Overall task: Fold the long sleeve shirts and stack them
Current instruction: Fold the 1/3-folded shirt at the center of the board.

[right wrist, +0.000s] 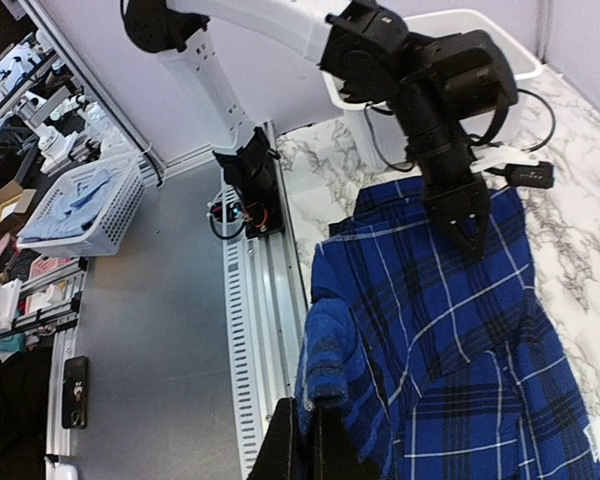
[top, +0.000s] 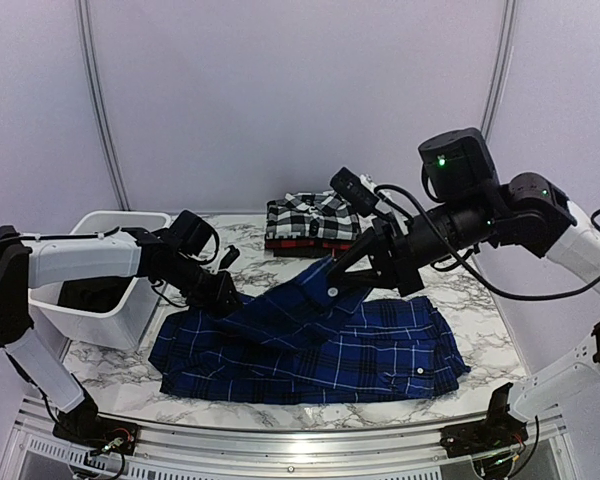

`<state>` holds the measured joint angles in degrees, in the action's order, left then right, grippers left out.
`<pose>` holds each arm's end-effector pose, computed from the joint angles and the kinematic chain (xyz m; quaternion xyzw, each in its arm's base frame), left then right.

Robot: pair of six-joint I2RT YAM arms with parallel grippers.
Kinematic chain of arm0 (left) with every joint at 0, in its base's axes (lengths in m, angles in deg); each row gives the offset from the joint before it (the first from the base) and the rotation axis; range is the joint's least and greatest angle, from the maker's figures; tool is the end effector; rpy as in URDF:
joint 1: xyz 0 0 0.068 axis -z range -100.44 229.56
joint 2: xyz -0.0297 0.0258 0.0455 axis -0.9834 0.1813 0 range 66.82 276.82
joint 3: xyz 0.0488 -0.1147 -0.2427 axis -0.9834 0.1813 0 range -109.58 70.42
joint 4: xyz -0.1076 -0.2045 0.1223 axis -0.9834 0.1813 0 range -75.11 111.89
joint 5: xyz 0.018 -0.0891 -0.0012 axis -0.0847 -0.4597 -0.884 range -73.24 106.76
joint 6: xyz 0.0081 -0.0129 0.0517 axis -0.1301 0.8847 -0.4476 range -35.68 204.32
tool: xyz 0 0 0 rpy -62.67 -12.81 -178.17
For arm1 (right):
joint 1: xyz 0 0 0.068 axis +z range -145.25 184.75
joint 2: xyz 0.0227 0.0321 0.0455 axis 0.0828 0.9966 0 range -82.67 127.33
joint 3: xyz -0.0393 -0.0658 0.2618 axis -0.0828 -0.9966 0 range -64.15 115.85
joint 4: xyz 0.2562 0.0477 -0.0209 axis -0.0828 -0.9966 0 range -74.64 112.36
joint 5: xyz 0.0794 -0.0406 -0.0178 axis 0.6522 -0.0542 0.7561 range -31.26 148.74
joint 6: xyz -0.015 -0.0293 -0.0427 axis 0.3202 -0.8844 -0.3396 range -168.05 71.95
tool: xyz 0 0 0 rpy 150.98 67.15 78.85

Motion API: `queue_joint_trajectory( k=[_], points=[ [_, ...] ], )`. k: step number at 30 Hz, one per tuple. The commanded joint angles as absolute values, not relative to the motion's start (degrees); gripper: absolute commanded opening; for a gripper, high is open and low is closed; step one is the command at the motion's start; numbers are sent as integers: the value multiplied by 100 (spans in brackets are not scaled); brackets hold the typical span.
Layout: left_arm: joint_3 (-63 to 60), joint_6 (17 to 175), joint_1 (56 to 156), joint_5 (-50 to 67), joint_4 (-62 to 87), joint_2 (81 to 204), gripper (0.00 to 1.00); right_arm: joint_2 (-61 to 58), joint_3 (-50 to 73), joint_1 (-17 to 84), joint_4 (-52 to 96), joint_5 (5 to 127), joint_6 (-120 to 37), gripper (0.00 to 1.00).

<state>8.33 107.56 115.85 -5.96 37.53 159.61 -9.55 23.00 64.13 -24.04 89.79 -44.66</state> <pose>0.2642 -0.2112 0.2180 0.1673 0.9176 -0.3154 0.1748 0.1140 0.2285 0.4278 -0.5101 0.6849 0.4420 0.2744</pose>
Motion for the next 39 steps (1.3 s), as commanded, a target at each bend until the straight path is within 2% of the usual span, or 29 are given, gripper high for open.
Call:
queue_joint_trajectory(
  k=[1, 21, 33, 39],
  points=[
    [951, 10893, 11674, -505, 3893, 15576, 18, -792, 2877, 6438, -3218, 8137, -4792, 0],
    [1715, 11488, 12305, -261, 3893, 15119, 17, -825, 3071, 6442, -3741, 7482, -5098, 0],
    [2444, 11869, 12534, -66, 3614, 14882, 17, -548, 2798, 6227, -3341, 6735, -4843, 0],
    [2515, 11986, 12533, 301, 3667, 14519, 16, -524, 2421, 6117, -3039, 6957, -4687, 0]
  ],
)
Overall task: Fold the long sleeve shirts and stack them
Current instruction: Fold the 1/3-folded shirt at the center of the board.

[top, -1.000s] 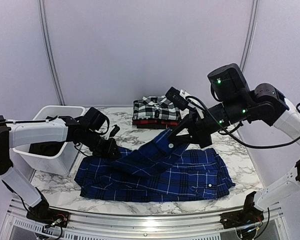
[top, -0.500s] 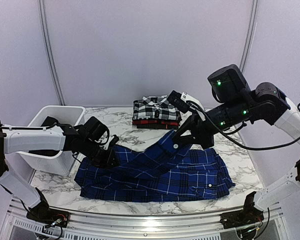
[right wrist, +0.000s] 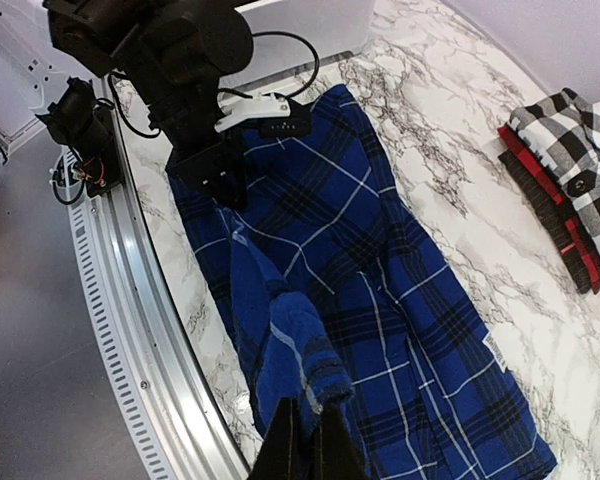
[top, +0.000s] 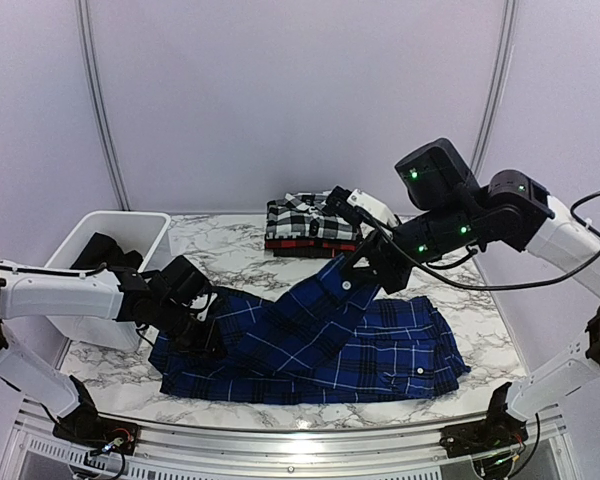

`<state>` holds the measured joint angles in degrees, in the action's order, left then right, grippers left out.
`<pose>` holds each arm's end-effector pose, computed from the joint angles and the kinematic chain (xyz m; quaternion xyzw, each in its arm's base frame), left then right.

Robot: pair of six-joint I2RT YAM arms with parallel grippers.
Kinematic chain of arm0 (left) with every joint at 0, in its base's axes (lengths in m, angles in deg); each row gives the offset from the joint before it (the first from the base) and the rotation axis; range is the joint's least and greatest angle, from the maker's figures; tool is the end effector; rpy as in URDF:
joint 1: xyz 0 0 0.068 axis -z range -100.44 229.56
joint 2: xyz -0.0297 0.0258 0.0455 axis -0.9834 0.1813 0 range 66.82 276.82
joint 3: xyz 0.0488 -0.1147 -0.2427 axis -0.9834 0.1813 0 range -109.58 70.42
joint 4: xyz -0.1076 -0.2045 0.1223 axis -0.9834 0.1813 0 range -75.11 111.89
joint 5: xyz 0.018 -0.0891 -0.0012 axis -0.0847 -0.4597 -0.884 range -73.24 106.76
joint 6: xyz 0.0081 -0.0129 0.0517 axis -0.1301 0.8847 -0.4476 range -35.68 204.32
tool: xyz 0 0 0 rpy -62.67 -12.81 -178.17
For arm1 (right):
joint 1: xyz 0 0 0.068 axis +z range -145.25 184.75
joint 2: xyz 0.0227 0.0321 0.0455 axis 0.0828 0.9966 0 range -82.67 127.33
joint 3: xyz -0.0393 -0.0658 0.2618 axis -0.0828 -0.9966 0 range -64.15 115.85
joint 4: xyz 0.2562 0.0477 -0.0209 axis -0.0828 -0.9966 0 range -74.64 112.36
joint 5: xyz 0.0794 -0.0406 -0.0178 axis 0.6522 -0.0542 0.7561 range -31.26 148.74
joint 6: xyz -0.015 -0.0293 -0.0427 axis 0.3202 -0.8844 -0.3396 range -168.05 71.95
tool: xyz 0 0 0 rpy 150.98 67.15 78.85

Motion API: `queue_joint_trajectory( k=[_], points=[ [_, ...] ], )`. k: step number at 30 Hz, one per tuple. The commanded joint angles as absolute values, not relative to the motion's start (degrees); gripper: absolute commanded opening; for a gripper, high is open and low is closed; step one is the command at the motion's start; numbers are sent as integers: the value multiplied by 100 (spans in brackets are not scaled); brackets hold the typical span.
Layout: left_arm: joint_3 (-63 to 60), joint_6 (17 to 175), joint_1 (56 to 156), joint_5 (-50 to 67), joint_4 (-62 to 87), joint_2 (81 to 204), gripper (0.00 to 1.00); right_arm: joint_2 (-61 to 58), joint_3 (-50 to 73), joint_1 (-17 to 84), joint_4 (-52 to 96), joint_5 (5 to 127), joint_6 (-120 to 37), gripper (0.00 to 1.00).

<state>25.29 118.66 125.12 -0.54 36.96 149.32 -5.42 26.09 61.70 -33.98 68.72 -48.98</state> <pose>0.1826 -0.2014 0.1813 0.1327 0.9452 -0.2786 0.1065 0.1401 0.2265 0.4097 -0.4728 0.7839 0.2557 0.3108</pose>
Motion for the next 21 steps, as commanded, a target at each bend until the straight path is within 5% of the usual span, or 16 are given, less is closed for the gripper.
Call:
queue_joint_trajectory(
  k=[1, 8, 21],
  points=[
    [2454, 11998, 12530, 461, 3752, 14433, 16, -524, 2359, 6118, -2958, 7016, -4638, 0],
    [1978, 12237, 12250, 1959, 4410, 13822, 28, -320, 3178, 6118, -2958, 7192, -4618, 0],
    [2755, 13372, 11562, 1238, 3637, 13159, 54, 450, 4592, 6092, -2840, 6552, -4977, 0]
  ],
)
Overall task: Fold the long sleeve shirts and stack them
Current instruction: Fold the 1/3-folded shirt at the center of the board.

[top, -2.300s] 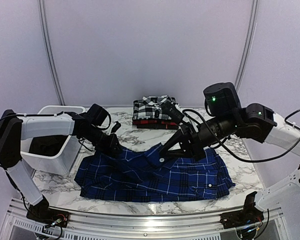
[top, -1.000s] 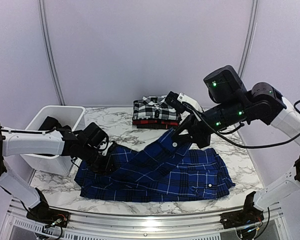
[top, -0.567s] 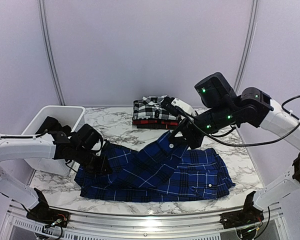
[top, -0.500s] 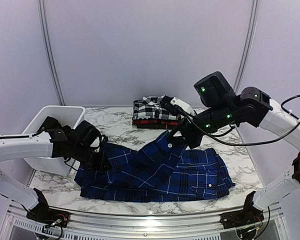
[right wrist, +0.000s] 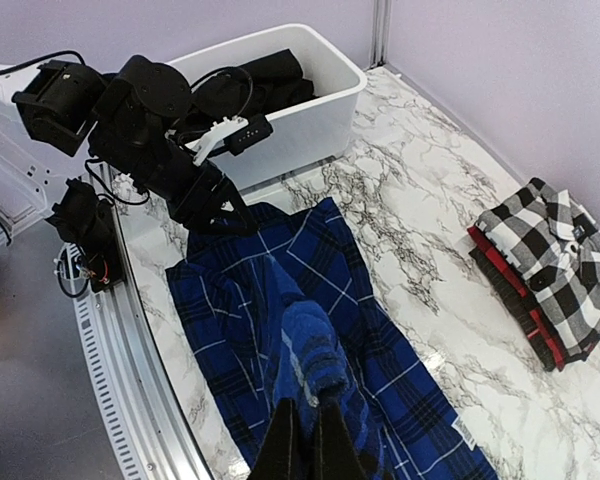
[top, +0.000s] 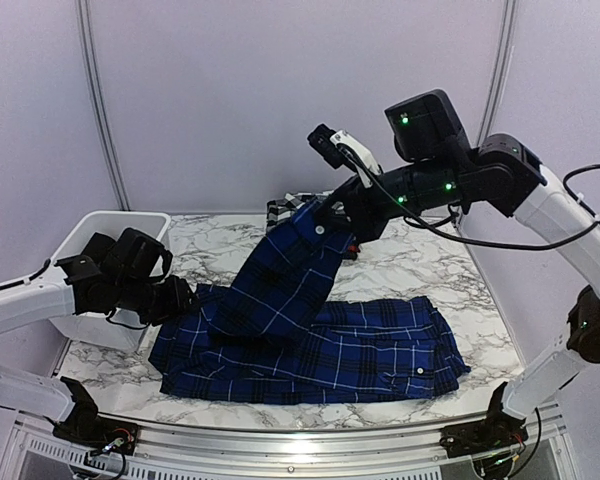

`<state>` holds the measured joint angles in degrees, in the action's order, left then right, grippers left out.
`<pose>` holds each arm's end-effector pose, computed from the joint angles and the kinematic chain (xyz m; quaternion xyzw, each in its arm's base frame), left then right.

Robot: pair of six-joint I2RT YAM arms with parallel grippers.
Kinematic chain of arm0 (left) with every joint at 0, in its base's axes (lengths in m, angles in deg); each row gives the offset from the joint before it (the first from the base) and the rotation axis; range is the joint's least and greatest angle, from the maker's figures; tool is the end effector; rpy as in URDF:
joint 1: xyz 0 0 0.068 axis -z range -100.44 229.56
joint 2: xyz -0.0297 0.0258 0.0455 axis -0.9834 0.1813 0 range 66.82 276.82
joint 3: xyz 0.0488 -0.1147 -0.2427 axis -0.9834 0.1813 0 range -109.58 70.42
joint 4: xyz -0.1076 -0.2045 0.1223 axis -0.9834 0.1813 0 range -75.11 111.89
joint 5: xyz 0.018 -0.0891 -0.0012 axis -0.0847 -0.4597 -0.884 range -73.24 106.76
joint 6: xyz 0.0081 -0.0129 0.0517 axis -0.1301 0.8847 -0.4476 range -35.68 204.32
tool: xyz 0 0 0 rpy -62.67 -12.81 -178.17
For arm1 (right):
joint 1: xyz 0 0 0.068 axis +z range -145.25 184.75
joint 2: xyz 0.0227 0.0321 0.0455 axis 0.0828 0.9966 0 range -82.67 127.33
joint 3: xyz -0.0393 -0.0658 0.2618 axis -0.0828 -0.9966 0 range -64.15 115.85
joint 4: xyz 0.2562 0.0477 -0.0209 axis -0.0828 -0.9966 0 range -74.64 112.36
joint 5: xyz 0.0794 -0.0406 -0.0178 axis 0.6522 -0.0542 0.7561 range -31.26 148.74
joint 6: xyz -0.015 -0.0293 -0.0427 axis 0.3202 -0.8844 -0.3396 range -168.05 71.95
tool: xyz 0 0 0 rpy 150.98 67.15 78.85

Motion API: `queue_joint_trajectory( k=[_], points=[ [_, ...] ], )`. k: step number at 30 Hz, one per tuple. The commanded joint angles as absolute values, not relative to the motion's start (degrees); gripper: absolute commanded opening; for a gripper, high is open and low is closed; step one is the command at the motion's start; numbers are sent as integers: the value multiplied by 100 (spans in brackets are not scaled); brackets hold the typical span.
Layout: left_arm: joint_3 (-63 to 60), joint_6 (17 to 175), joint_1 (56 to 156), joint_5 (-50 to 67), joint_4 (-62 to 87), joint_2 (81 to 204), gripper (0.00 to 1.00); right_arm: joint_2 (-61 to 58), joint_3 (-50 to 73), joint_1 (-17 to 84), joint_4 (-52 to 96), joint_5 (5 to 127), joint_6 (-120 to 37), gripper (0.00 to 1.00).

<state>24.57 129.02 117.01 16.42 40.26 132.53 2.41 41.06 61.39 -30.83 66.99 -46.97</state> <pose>0.1899 -0.1458 0.2496 -0.0573 0.9228 -0.2524 0.2853 0.1598 0.2519 0.4576 -0.4389 0.7598 0.2849 0.3859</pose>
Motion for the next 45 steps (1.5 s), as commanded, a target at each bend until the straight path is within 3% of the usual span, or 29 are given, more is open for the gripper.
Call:
queue_joint_trajectory(
  k=[1, 13, 24, 28, 32, 35, 45],
  points=[
    [2819, 13482, 11533, 1140, 3495, 13174, 55, 504, 4751, 6082, -2832, 6599, -5067, 0],
    [2677, 11797, 11507, 1130, 3062, 12848, 57, 992, 4947, 5550, -2776, 6088, -4690, 0],
    [2282, 10600, 11520, 411, 2816, 14060, 59, 533, 2513, 4920, -2418, 5635, -3619, 0],
    [2205, 10358, 11533, 156, 2771, 14194, 60, 285, 2167, 4879, -2230, 5796, -3537, 0],
    [2153, 10994, 11528, 381, 2995, 14047, 62, 21, 2193, 4884, -1928, 6231, -3530, 0],
    [2445, 12319, 11516, 659, 3089, 13825, 65, -69, 2216, 4898, -1747, 6584, -3505, 0],
    [3763, 15346, 11535, 1003, 1862, 12836, 65, -186, 2282, 5312, -1604, 6753, -3596, 0]
  ],
)
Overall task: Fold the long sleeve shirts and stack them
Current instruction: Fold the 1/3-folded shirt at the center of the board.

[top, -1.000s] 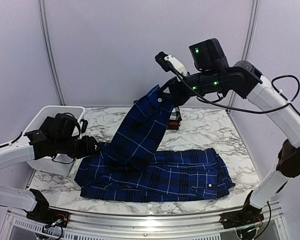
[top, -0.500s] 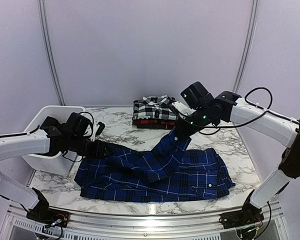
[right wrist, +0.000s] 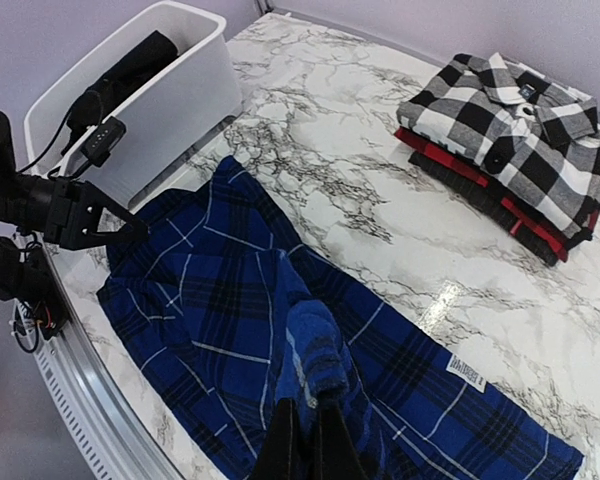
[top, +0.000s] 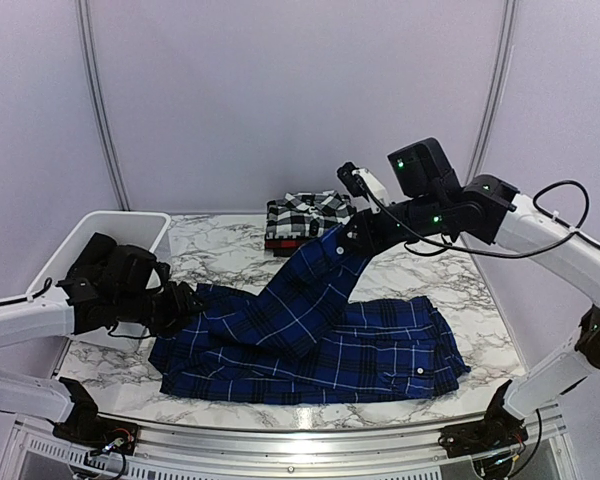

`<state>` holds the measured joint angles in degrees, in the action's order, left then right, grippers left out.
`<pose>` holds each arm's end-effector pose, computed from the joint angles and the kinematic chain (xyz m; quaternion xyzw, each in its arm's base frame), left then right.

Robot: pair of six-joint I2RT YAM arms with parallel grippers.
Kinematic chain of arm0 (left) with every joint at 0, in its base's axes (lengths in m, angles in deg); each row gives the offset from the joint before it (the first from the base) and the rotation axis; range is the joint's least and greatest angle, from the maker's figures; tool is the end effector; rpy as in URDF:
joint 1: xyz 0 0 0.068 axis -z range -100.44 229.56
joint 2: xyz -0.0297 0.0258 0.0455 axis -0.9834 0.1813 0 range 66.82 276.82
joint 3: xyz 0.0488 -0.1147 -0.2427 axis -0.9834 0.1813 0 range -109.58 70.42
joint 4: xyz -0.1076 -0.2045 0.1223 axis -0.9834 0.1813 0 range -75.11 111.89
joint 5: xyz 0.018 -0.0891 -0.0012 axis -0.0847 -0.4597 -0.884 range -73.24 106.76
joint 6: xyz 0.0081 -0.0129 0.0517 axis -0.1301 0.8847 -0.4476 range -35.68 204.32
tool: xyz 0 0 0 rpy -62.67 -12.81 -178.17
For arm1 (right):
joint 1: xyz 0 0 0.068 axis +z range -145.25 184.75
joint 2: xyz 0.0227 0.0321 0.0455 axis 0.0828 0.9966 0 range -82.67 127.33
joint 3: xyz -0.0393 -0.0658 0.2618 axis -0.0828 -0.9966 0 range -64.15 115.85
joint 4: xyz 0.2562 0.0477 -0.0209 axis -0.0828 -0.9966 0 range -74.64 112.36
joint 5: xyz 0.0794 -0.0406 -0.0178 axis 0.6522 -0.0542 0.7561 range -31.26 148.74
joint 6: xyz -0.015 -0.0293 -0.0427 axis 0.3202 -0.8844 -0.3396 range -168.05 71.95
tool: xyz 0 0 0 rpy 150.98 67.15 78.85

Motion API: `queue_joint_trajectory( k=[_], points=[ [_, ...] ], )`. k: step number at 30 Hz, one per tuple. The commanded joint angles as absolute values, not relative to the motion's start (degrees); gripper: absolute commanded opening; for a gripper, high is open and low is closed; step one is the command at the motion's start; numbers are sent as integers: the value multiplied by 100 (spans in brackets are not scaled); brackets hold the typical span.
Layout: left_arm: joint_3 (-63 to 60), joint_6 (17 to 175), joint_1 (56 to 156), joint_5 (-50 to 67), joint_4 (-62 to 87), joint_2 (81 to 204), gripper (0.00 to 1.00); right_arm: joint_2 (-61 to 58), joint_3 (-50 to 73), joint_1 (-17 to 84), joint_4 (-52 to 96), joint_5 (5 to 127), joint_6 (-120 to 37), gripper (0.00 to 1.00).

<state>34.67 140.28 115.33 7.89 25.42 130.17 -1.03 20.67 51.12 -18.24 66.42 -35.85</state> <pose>0.1853 -0.1404 0.2217 -0.1239 0.8886 -0.3614 0.2537 0.2103 0.2274 0.3818 -0.2911 0.8464 0.2685 0.3561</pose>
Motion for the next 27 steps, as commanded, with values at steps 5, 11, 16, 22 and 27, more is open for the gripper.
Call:
queue_joint_trajectory(
  k=[5, 11, 16, 22, 27],
  points=[
    [4224, 15906, 11785, 851, 1039, 13208, 62, -233, 2248, 5354, -1601, 6638, -3610, 0],
    [4253, 16083, 12041, 1108, 778, 13522, 59, -298, 2093, 5360, -1632, 6449, -3624, 0],
    [4278, 16175, 12117, 1300, 826, 13617, 53, -409, 1952, 5362, -1627, 6306, -3619, 0],
    [4258, 16227, 12215, 1469, 966, 13722, 46, -432, 1766, 5361, -1557, 6227, -3596, 0],
    [4297, 16193, 12279, 1640, 1354, 13518, 46, -449, 1631, 5356, -1511, 6116, -3592, 0]
  ],
)
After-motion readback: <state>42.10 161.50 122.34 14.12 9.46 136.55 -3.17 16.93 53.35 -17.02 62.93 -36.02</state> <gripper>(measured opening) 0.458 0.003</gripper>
